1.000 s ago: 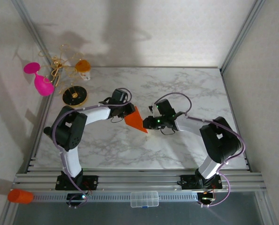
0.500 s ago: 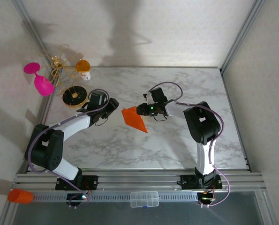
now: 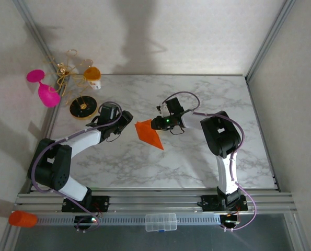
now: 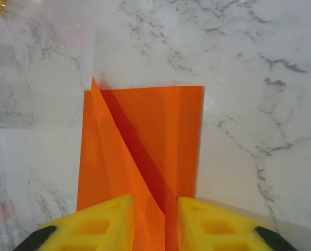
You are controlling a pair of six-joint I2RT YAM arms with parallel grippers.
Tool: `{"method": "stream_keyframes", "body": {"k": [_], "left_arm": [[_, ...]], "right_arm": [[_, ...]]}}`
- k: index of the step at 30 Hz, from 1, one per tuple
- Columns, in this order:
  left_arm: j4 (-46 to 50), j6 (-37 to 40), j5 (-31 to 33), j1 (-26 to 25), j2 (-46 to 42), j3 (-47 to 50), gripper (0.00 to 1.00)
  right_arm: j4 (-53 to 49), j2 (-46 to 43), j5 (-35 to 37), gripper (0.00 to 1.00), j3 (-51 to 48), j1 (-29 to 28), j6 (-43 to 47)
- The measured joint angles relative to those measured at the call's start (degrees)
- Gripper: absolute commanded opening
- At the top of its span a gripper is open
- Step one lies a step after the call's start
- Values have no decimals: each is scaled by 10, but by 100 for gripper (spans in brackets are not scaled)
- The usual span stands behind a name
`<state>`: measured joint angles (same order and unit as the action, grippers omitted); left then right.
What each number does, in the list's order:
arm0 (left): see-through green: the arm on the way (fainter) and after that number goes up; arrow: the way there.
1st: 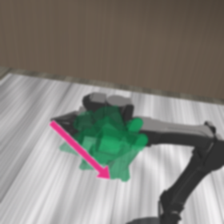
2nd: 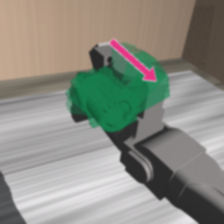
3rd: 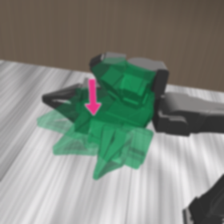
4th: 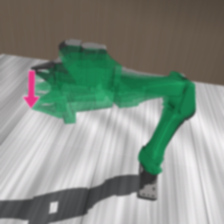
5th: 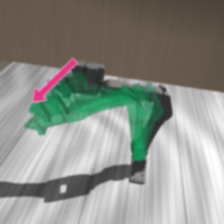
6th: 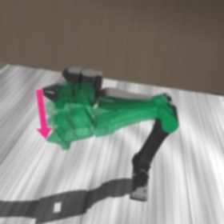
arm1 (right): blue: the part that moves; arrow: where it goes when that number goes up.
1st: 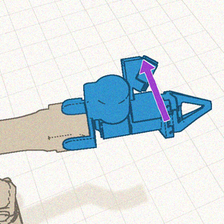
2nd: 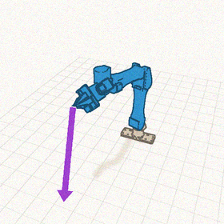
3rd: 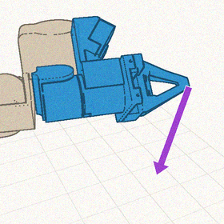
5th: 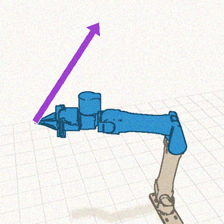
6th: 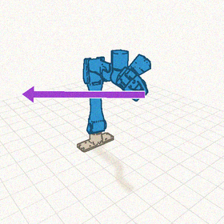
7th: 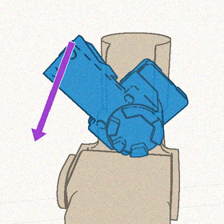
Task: Fold a paper plane with a square sheet of paper (pick it up from the middle)
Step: Pick up the paper from the center of the table.
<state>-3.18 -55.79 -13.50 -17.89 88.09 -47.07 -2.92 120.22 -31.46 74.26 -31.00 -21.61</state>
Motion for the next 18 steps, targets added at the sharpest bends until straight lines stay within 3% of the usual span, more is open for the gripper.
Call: {"method": "stream_keyframes", "body": {"k": [6,18], "left_arm": [[-2,0,-2,0,0,0,64],[-9,0,-5,0,0,1,64]], "right_arm": [[1,0,-16,20,0,0,0],[1,9,-29,17,0,0,13]]}}
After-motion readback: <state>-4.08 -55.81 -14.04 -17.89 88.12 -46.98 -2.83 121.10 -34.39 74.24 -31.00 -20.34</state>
